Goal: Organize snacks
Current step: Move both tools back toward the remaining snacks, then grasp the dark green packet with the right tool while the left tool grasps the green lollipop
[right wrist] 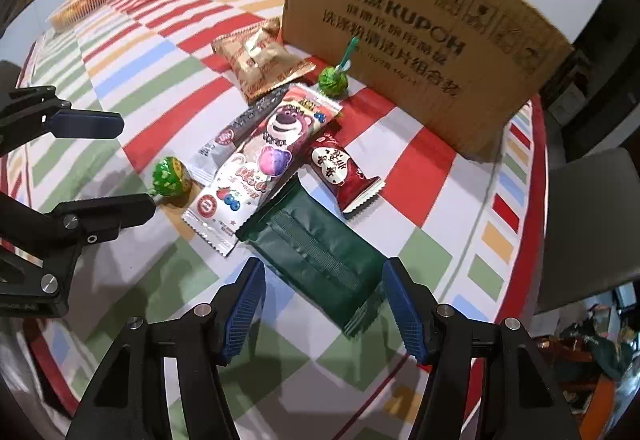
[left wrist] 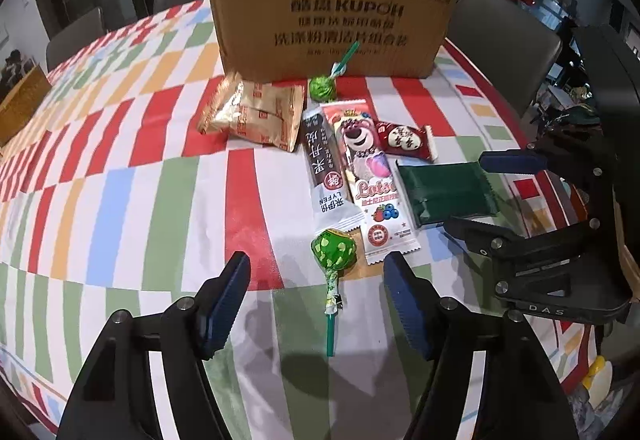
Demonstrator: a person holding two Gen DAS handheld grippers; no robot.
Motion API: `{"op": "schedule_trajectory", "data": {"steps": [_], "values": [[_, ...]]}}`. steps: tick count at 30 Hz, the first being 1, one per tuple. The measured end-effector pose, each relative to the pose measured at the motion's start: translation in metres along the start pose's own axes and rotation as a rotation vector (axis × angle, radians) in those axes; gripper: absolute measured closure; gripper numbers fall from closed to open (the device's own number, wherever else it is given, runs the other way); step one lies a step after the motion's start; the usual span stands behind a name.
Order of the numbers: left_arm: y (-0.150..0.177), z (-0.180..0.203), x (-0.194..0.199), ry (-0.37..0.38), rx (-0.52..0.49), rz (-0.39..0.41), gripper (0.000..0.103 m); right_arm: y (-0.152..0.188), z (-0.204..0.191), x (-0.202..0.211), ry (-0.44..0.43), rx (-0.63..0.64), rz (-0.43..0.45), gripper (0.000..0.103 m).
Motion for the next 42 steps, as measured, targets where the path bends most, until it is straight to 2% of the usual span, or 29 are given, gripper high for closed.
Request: {"op": "schedule_trajectory", "data": {"steps": [7, 11, 17, 21, 25, 29, 34, 42], "values": [[-0.002, -0.003, -0.013, 0.012, 0.009, -0.029, 0.045, -0.007, -0.005, -0.014, -0.005, 0.037, -0.015, 0.041], [-0.004, 0.0, -0.02, 0.038, 0.021, -0.042, 0.049, -0.014, -0.005, -0.018, -0.036, 0.03, -0.022, 0.041], [-0.005, 0.007, -0.027, 0.081, 0.038, -0.062, 0.067, -0.017, -0.002, -0.025, -0.116, -0.034, -0.056, 0.041], [-0.005, 0.009, -0.029, 0.098, 0.039, -0.062, 0.076, -0.017, -0.001, -0.027, -0.125, -0.062, -0.057, 0.042], [-0.004, 0.009, -0.029, 0.114, 0.051, -0.058, 0.076, -0.015, -0.002, -0.023, -0.119, -0.082, -0.052, 0.053], [-0.003, 0.01, -0.026, 0.122, 0.054, -0.049, 0.077, -0.013, -0.002, -0.018, -0.123, -0.112, -0.045, 0.057], [-0.009, 0.014, -0.011, 0.123, 0.04, -0.004, 0.077, -0.012, 0.003, -0.005, -0.123, -0.164, -0.021, 0.058], [-0.028, 0.024, 0.02, 0.131, 0.014, 0.079, 0.077, -0.021, 0.019, 0.029, -0.104, -0.254, 0.067, 0.058]]}}
Point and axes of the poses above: each gripper's, at about its wrist camera, not at the fingertips, and x roughly against the way its jaws point, z to its right, y to its underside, the point moved 10 cm from there along -x, roughly the way its jaws point, and after that the axes turned 12 degrees about y, right-handed, at the moved point
